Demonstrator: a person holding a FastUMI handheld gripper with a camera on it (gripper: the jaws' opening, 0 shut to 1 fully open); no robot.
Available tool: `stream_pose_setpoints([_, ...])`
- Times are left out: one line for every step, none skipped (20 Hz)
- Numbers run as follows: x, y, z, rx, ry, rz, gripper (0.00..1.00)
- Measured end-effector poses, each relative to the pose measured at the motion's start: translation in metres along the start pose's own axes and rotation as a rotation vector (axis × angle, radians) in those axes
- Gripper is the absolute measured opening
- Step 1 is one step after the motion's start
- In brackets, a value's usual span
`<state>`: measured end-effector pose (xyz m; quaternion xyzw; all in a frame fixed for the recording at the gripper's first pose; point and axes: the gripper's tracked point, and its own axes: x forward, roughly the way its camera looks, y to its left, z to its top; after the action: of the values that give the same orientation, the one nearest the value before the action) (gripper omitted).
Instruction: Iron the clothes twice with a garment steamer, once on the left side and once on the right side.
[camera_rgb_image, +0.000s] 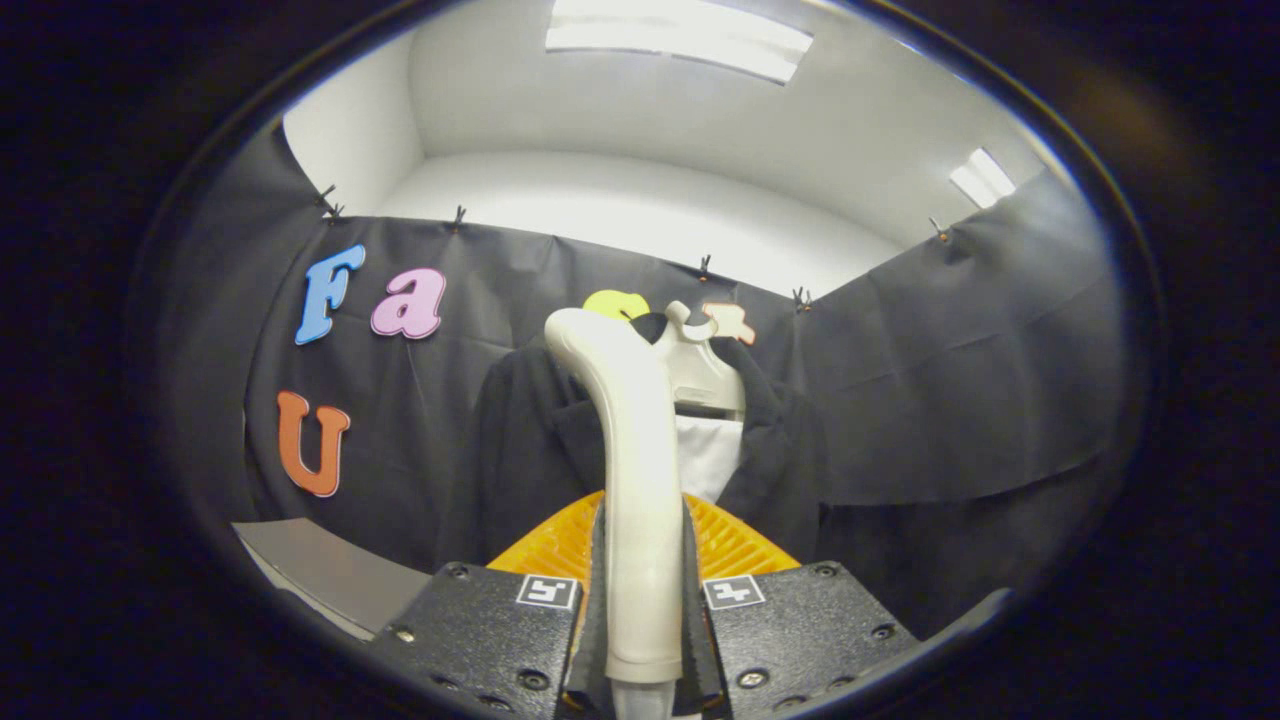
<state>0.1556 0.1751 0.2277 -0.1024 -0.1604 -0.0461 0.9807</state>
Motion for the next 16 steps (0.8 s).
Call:
stream_pose_setpoints([0.002, 0.001, -0.004, -0.005, -0.004, 0.009, 0.32])
stream_pose_setpoints([0.005, 0.002, -0.012, -0.014, -0.002, 0.017, 0.33])
stream_pose_setpoints([0.005, 0.001, -0.019, -0.025, 0.004, 0.016, 0.33])
stream_pose_setpoints([0.006, -0.001, -0.027, -0.032, 0.015, 0.014, 0.32])
stream_pose_setpoints([0.004, -0.003, -0.035, -0.032, 0.026, 0.015, 0.33])
stream_pose_setpoints([0.001, -0.002, -0.044, -0.029, 0.037, 0.018, 0.33])
stream_pose_setpoints([0.0, -0.002, -0.05, -0.03, 0.049, 0.019, 0.33])
stream_pose_setpoints([-0.004, -0.003, -0.058, -0.03, 0.06, 0.022, 0.33])
stream_pose_setpoints([-0.007, -0.004, -0.066, -0.028, 0.074, 0.025, 0.33])
stream_pose_setpoints([-0.011, -0.006, -0.074, -0.023, 0.088, 0.028, 0.33])
stream_pose_setpoints([-0.013, -0.01, -0.081, -0.025, 0.105, 0.022, 0.33])
stream_pose_setpoints([-0.016, -0.013, -0.089, -0.03, 0.118, 0.014, 0.33])
stream_pose_setpoints([-0.02, -0.017, -0.096, -0.033, 0.129, 0.006, 0.33])
stream_pose_setpoints([-0.024, -0.02, -0.103, -0.033, 0.139, 0.003, 0.33])
stream_pose_setpoints([-0.028, -0.024, -0.109, -0.035, 0.148, -0.001, 0.33])
stream_pose_setpoints([-0.031, -0.025, -0.115, -0.04, 0.157, -0.006, 0.32])
